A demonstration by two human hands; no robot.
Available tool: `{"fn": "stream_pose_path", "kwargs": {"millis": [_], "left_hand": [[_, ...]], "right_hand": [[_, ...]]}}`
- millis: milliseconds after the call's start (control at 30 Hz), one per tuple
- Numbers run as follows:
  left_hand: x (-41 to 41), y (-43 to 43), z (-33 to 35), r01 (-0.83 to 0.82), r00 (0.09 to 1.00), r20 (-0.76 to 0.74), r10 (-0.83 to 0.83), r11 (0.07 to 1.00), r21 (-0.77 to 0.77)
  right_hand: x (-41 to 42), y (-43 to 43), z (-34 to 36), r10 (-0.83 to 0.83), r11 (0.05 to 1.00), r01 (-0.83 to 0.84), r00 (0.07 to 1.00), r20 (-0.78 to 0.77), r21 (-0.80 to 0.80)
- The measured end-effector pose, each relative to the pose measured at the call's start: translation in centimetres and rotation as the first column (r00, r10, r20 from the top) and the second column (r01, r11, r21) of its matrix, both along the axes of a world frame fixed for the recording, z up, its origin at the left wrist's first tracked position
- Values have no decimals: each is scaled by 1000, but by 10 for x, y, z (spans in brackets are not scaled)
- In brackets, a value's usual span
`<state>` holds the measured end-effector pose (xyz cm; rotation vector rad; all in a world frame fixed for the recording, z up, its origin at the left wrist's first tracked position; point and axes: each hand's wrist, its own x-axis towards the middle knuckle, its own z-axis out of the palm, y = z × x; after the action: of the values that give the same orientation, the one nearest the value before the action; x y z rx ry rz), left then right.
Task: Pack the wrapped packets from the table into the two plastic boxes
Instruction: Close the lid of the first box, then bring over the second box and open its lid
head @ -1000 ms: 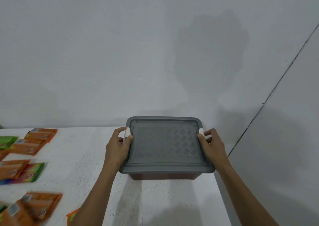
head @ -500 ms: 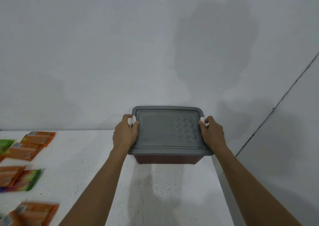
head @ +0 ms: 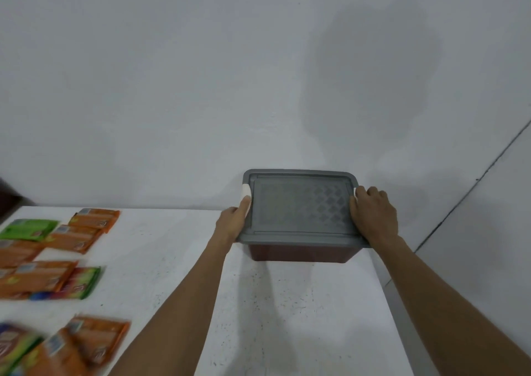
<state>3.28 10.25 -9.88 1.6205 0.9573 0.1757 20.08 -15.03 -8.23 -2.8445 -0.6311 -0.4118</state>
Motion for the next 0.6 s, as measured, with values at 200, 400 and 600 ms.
{"fn": "stream_pose_path", "kwargs": {"millis": [200, 400, 600], "left_hand": [[-66, 39, -2, 281, 956, -112, -270, 955, 94], [-151, 125, 5, 396, 902, -310, -301, 864, 312], [-242, 223, 18, 355, 916, -343, -209, 821, 447]], "right_hand": [[-45, 39, 8, -60, 998, 61, 991, -122, 2], [-109, 140, 20, 189, 978, -178, 976, -105, 110], [-192, 265, 45, 380, 916, -363, 921, -84, 170]]}}
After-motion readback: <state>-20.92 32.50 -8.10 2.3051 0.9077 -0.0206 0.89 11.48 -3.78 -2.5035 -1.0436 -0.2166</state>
